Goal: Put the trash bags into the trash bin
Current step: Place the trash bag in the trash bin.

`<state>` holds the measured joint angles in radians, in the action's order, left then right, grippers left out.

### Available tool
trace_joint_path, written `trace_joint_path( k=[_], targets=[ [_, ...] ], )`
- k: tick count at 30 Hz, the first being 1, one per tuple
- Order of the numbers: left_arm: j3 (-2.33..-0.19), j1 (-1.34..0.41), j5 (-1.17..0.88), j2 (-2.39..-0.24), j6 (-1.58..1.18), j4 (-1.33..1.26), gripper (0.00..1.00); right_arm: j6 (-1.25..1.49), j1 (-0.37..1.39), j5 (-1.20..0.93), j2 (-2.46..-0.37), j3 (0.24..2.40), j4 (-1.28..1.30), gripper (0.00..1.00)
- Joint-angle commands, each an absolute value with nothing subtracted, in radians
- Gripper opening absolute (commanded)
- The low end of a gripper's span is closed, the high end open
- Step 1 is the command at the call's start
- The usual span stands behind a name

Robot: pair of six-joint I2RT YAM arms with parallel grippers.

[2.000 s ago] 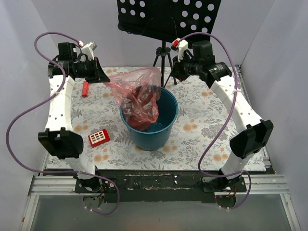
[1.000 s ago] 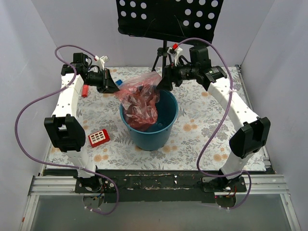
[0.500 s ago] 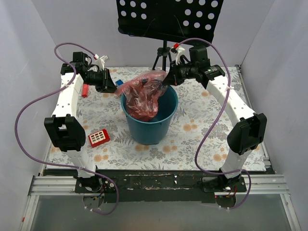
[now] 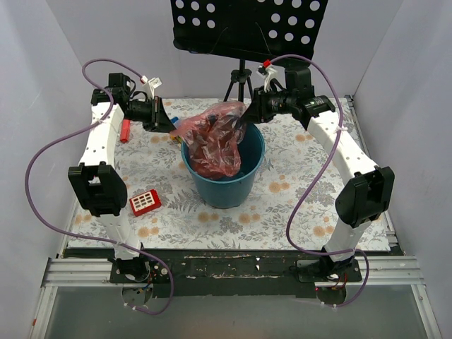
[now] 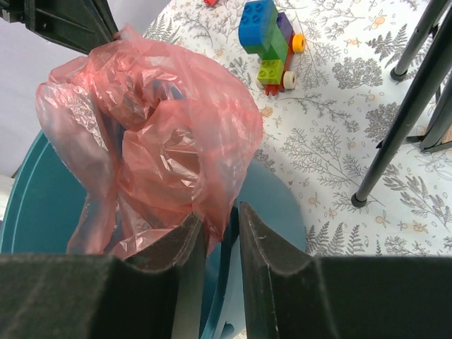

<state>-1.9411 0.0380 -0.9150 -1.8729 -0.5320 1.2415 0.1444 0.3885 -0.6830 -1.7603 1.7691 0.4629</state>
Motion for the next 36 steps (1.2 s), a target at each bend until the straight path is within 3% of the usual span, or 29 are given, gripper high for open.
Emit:
trace_joint_path(
  k=[1,9,11,15,23,36],
  targets=[
    [-2.014,0.04,-1.003,-1.881,-0.575,1.213,0.08,0.176,0.4,-0.681,-1.741,1.839,0.394,0.36],
    [-2.037,0.038,-1.032,-1.896,-0.604,1.192,0.09,0.183,0.4,-0.66,-1.73,1.842,0.385,0.41],
    [-2.045,0.038,-1.037,-1.902,-0.606,1.19,0.09,0.17,0.402,-0.623,-1.732,1.83,0.394,0.31],
    [-2.057,0.038,-1.014,-1.908,-0.612,1.187,0.09,0.153,0.399,-0.532,-1.732,1.848,0.422,0.01],
    [-2.083,0.04,-0.946,-1.957,-0.635,1.132,0.05,0.164,0.288,-0.624,-1.703,1.824,0.466,0.01],
    [-1.968,0.038,-1.012,-2.011,-0.519,1.241,0.07,0.135,0.268,-0.601,-1.732,1.691,0.54,0.01]
  ],
)
